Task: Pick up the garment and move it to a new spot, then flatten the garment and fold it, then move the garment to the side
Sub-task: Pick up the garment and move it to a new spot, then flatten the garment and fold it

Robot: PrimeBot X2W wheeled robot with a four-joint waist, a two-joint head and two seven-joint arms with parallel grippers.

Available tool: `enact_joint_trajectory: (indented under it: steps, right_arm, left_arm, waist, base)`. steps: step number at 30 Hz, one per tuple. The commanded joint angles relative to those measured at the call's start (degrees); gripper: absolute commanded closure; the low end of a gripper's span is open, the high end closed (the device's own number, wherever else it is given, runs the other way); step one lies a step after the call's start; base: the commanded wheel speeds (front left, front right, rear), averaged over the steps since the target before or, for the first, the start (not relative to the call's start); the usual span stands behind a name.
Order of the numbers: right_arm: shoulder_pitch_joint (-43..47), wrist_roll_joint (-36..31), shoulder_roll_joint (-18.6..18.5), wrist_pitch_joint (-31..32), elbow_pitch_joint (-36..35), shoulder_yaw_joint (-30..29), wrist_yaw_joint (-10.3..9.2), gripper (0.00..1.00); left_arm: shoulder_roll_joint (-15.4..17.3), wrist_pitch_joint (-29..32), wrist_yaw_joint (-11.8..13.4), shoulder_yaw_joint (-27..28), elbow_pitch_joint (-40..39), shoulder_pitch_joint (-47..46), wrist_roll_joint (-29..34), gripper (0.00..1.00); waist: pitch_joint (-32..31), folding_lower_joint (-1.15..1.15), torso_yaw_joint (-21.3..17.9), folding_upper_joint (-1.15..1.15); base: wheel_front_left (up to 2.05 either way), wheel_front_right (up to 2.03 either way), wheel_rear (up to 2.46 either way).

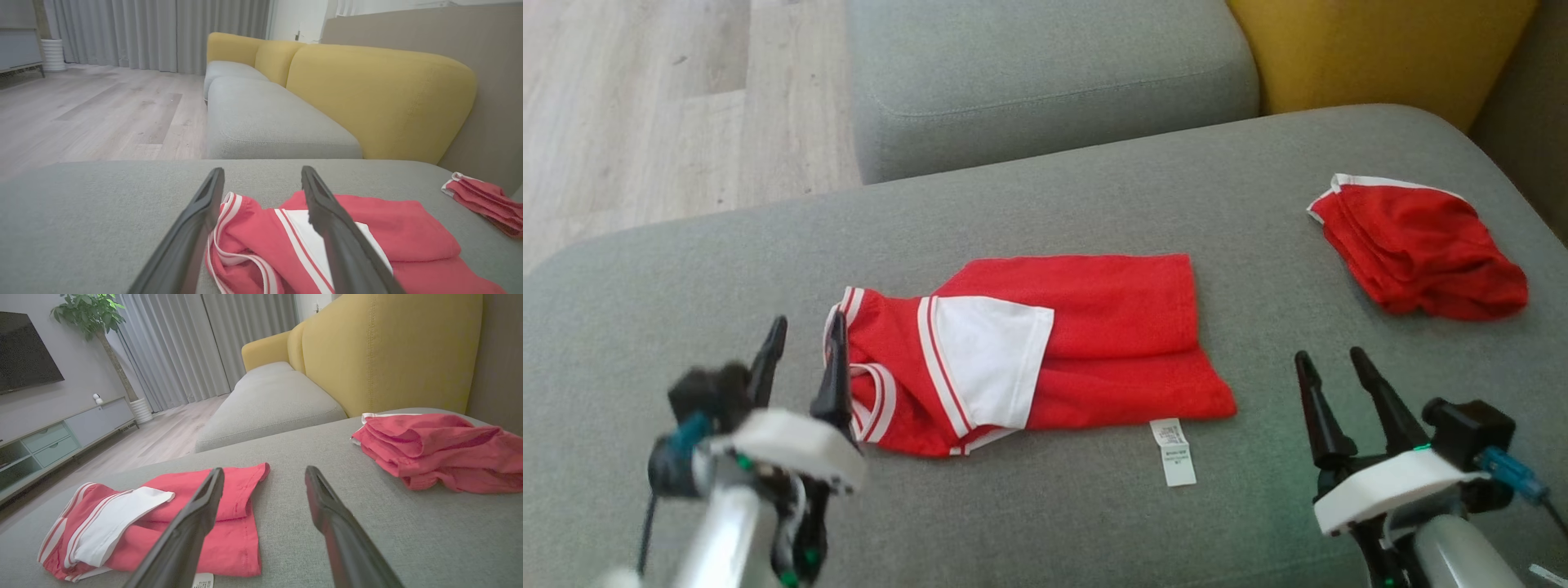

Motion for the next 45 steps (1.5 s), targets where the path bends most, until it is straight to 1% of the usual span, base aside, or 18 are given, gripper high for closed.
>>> enact_joint_trajectory:
  steps: [1, 4, 7, 11, 16, 24, 27, 29, 31, 33, 34, 39, 42, 45]
  right_arm:
    - [-0.2, -0.5, -1.0, -0.3, -2.2, 0.3, 0.43, 0.0]
    - [0.7, -0.8, -1.1, -0.3, -2.8, -0.3, 0.43, 0.0]
    - [1.4, -1.0, -1.1, -0.1, -3.3, -0.9, 0.43, 0.0]
    - [1.7, -1.2, -1.1, 0.4, -4.0, -1.2, 0.43, 0.0]
    - [1.8, -1.2, -1.2, 0.8, -4.5, -1.5, 0.43, 0.0]
    - [1.7, -1.4, -0.8, 1.5, -4.7, -1.8, 0.43, 0.0]
    - [1.7, -1.3, -0.6, 1.5, -4.7, -1.9, 0.43, 0.0]
    - [1.6, -1.3, -0.6, 1.6, -4.6, -2.0, 0.43, 0.0]
    - [1.4, -1.3, -0.6, 1.6, -4.6, -2.2, 0.43, 0.0]
    - [1.0, -1.4, -0.5, 1.7, -4.7, -2.3, 0.43, 0.0]
    - [0.3, -1.6, -0.3, 1.7, -4.9, -2.0, 0.43, 0.0]
    - [-1.6, -1.4, 0.8, 1.3, -5.0, -0.5, 0.43, 0.0]
    - [-2.6, -1.0, 1.6, 1.0, -4.5, 0.9, 0.43, 0.0]
    - [-3.5, -0.5, 1.7, 0.7, -3.7, 2.2, 0.43, 0.0]
  left_arm:
    - [0.2, -0.7, 1.3, 3.0, -5.4, -0.2, 1.0, 0.0]
    - [-1.5, -0.7, 3.6, 3.9, -12.1, 5.4, 3.5, 0.0]
    - [-3.0, -0.8, 4.3, 4.2, -15.7, 9.7, 5.3, 0.0]
    - [-4.0, -0.8, 3.5, 4.6, -16.3, 12.3, 6.1, 0.0]
    - [-4.5, -0.8, 2.8, 5.4, -16.3, 12.7, 6.6, 0.0]
    - [-5.2, -0.8, 1.9, 6.4, -15.3, 12.0, 7.8, 0.0]
    - [-5.2, -0.1, 0.8, 5.4, -13.2, 10.4, 7.5, 0.0]
    - [-5.1, 2.9, -0.6, 4.2, -11.8, 7.9, 7.1, 0.0]
    - [-4.8, 7.7, -2.4, 2.6, -10.8, 4.3, 6.7, 0.0]
    - [-4.7, 14.5, -4.2, 0.7, -9.3, 0.1, 6.0, 0.0]
    - [-3.9, 21.0, -5.3, -1.3, -7.8, -4.7, 6.3, 0.0]
    - [-4.2, 36.6, -6.7, -5.1, -2.4, -13.3, 4.3, 0.0]
    - [-4.5, 41.3, -7.0, -6.6, 1.6, -17.1, 3.7, 0.0]
    - [-5.0, 43.6, -7.0, -6.8, 6.7, -20.1, 2.0, 0.0]
  waist:
    - [-0.1, 0.0, 0.3, 0.0]
    - [0.0, 0.0, 0.6, 0.0]
    - [0.1, 0.0, 0.9, 0.0]
    - [0.3, 0.0, 1.2, 0.0]
    - [0.4, 0.0, 1.3, 0.0]
    - [0.6, 0.0, 1.0, 0.0]
    - [0.8, 0.0, 0.8, 0.0]
    - [0.9, 0.0, 0.6, 0.0]
    - [1.0, 0.0, 0.5, 0.0]
    - [1.2, 0.0, 0.1, 0.0]
    - [1.5, 0.0, -0.9, 0.0]
    - [2.4, 0.0, -4.6, 0.0]
    - [3.2, 0.0, -7.0, 0.0]
    - [3.7, 0.0, -9.1, 0.0]
  base:
    - [0.0, 0.0, 0.0]
    - [0.0, 0.0, 0.0]
    - [0.0, 0.0, 0.0]
    - [0.0, 0.0, 0.0]
    - [0.0, 0.0, 0.0]
    - [0.0, 0.0, 0.0]
    - [0.0, 0.0, 0.0]
    - [0.0, 0.0, 0.0]
    - [0.0, 0.0, 0.0]
    - [0.0, 0.0, 0.0]
    - [0.0, 0.0, 0.0]
    - [0.0, 0.0, 0.0]
    - [0.0, 0.0, 0.0]
    - [0.0, 0.0, 0.0]
